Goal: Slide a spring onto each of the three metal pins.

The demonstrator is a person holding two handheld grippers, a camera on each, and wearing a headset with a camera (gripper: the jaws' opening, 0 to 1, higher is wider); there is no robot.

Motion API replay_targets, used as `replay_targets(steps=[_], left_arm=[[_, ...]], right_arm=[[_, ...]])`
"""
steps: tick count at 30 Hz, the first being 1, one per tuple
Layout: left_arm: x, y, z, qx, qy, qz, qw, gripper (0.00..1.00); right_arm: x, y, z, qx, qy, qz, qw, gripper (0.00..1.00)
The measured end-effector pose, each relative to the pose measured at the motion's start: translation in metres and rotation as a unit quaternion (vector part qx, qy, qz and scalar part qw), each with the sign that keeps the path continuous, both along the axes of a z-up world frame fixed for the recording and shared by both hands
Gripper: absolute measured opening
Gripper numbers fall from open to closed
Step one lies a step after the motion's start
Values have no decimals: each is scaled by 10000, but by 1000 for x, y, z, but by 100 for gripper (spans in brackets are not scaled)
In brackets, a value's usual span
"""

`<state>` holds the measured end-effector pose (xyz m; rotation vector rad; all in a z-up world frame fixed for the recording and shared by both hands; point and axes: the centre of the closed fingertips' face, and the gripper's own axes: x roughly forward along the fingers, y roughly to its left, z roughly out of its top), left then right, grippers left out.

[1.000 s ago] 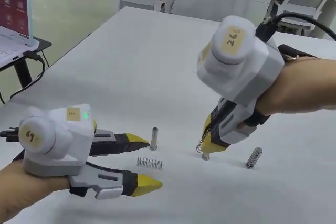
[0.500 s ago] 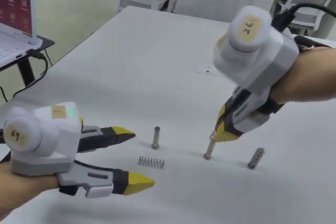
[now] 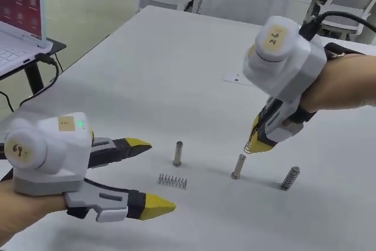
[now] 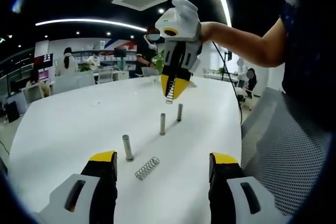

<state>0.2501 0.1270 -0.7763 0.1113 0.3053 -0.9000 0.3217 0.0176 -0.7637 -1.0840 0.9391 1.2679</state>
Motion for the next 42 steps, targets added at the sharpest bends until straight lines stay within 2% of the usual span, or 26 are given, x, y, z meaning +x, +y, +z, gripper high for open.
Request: replay_targets(steps=[14,29,42], left_arm=[[-1,4,2,-1,-23,70,10000,72],[0,3,2,27,-20,54,10000,71],[0,2,2,44,-19,43,10000,70]], right_arm=[[7,1,-21,-198,49,32,9998,9],[10,0,-31,-252,132,11,9996,9],[14,-2,-53,-309,294,-87,9991,9]])
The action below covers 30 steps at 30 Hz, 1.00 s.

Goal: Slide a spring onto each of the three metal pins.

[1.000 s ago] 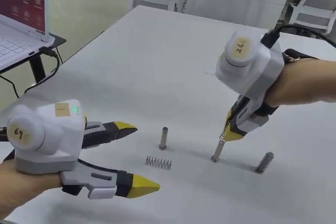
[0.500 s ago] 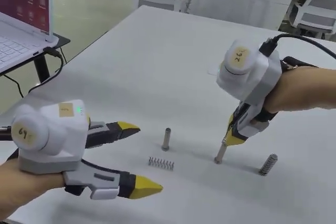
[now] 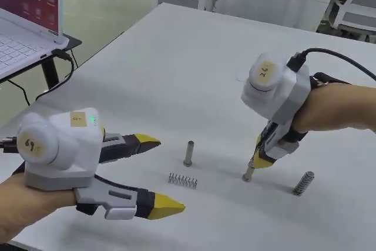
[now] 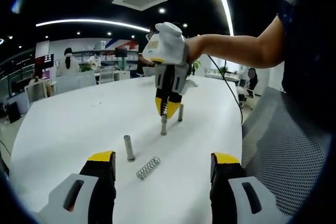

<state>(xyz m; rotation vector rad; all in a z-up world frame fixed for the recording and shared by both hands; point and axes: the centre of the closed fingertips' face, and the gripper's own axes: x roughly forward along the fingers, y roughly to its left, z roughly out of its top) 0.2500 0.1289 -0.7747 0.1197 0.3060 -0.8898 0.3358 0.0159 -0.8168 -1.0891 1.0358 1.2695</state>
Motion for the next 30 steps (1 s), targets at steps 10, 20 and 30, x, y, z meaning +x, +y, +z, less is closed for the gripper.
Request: replay_targets(steps=[10,20,30], left_arm=[[0,-1,-1,29,16,-3,10000,69],[0,-1,0,37,7,10,10000,68],[0,0,-1,48,11,21,10000,68]], right_arm=[[-1,1,-17,-58,60,-7,10000,9],[-2,0,-27,-91,60,29,9999,9],[-2,0,-33,-92,93,18,9999,9]])
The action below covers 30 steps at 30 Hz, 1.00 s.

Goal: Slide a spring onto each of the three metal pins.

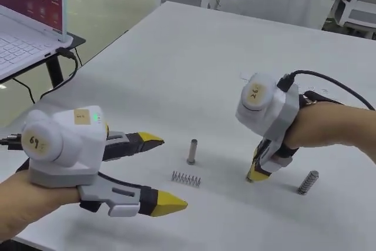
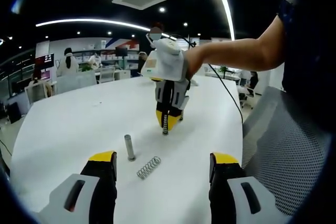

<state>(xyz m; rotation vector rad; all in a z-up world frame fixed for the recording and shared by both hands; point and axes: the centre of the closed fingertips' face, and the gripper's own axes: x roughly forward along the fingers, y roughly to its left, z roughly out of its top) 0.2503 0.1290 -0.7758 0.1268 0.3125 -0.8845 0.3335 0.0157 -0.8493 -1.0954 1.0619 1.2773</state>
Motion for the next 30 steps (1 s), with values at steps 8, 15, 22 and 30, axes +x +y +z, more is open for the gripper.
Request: replay_targets(steps=[8,15,22,30], left_arm=[[0,0,0,-1,0,2,10000,68],[0,1,-1,1,17,3,10000,68],[0,1,-1,-3,18,-2,10000,67],[0,1,0,3,12,-5,10000,67]], right_arm=[[1,-1,-2,-20,10,2,10000,10],[1,0,-1,21,3,3,10000,16],[-1,3,1,85,-33,14,10000,19],[0,7,9,183,-136,46,9997,22]])
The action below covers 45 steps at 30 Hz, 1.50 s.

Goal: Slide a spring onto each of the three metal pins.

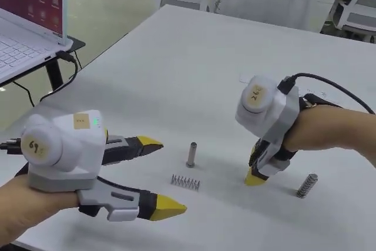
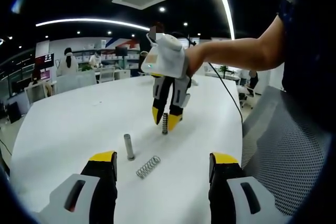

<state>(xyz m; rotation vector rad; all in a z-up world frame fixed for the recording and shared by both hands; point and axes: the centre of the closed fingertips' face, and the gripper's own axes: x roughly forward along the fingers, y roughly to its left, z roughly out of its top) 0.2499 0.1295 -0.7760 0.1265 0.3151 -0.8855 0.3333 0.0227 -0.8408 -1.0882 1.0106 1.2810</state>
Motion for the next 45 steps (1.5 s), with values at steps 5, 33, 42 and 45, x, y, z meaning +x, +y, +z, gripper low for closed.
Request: replay_targets(steps=[5,33,42,45], left_arm=[[-1,-1,-1,6,4,-13,10000,67],[-3,1,0,56,-14,-14,10000,66],[-4,1,-1,66,-4,-19,10000,65],[-4,2,-1,59,1,-14,10000,64]], right_arm=[[-2,4,6,30,-113,104,9999,23],[-40,64,17,443,-34,661,9968,19],[-48,79,7,488,78,774,9958,16],[-48,83,3,493,103,793,9956,14]])
